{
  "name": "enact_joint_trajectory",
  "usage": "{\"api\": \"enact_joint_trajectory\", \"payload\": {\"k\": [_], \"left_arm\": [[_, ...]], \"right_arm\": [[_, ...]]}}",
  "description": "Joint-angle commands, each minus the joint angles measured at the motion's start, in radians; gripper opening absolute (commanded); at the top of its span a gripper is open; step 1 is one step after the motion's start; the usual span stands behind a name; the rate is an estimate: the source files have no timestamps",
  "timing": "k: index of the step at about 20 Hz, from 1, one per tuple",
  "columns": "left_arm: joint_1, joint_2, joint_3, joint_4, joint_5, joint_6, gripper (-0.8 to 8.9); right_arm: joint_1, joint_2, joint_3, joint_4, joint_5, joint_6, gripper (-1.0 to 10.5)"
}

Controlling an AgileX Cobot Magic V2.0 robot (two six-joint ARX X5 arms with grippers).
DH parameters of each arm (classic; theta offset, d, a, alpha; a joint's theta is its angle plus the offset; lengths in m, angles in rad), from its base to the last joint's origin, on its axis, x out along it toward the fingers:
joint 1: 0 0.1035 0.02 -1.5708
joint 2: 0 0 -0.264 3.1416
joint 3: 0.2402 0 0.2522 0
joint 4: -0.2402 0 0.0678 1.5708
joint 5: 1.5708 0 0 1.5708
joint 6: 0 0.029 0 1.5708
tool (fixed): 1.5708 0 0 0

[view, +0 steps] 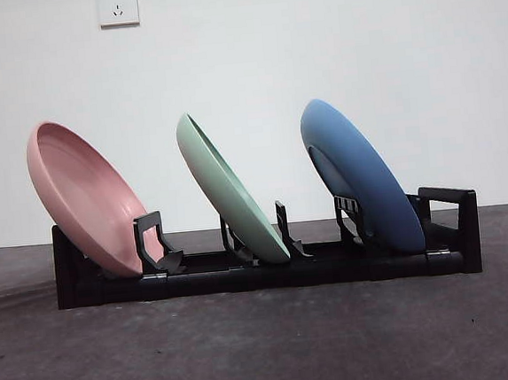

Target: Place the plate

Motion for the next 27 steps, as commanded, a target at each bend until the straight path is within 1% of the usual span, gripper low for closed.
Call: {"api": "enact_joint_trajectory", "payload": {"k": [1,2,4,6,7,8,9,10,11,14,15,16,18,20,23,27], "left_arm": [[-0.016,0.058,0.055,-0.055,0.021,0.106,0.10],[-0.029,0.084,0.073,-0.087,0.021,0.150,0.10],[-0.055,0.114,0.090,-0.128,0.021,0.206,0.10],[-0.076,0.130,0.091,-0.153,0.021,0.225,0.12],[-0.082,0.135,0.091,-0.161,0.021,0.225,0.38],[-0.090,0.138,0.091,-0.166,0.021,0.225,0.98],[-0.093,0.138,0.091,-0.169,0.021,0.224,1.65],[-0.096,0.137,0.091,-0.169,0.021,0.224,2.27],[-0.097,0.137,0.091,-0.169,0.021,0.224,2.51],[-0.097,0.137,0.091,-0.169,0.021,0.219,2.54],[-0.097,0.137,0.091,-0.169,0.021,0.214,2.53],[-0.097,0.137,0.091,-0.168,0.021,0.213,2.53],[-0.097,0.137,0.091,-0.168,0.021,0.213,2.53],[-0.097,0.137,0.091,-0.166,0.021,0.213,2.53],[-0.097,0.137,0.091,-0.166,0.021,0.213,2.53],[-0.097,0.137,0.091,-0.166,0.021,0.213,2.53]], "right_arm": [[0.031,0.093,0.096,-0.100,-0.031,-0.121,0.1],[0.051,0.143,0.136,-0.151,-0.045,-0.148,0.1],[0.101,0.221,0.192,-0.208,-0.046,-0.155,0.1],[0.150,0.285,0.235,-0.244,-0.045,-0.158,0.1],[0.172,0.311,0.252,-0.256,-0.044,-0.167,0.2],[0.202,0.337,0.267,-0.260,-0.039,-0.172,0.9],[0.224,0.353,0.276,-0.262,-0.029,-0.172,2.1],[0.251,0.369,0.286,-0.266,0.003,-0.172,3.3],[0.273,0.378,0.292,-0.271,0.033,-0.173,3.7],[0.344,0.418,0.334,-0.294,0.121,-0.172,3.6],[0.362,0.446,0.367,-0.304,0.129,-0.166,3.6],[0.377,0.484,0.415,-0.322,0.137,-0.143,3.6],[0.394,0.593,0.552,-0.402,0.141,-0.077,3.6],[0.398,0.715,0.698,-0.490,0.141,-0.051,3.5],[0.404,0.860,0.858,-0.519,0.141,-0.046,3.1],[0.405,0.990,0.968,-0.503,0.140,-0.046,3.1]]}}
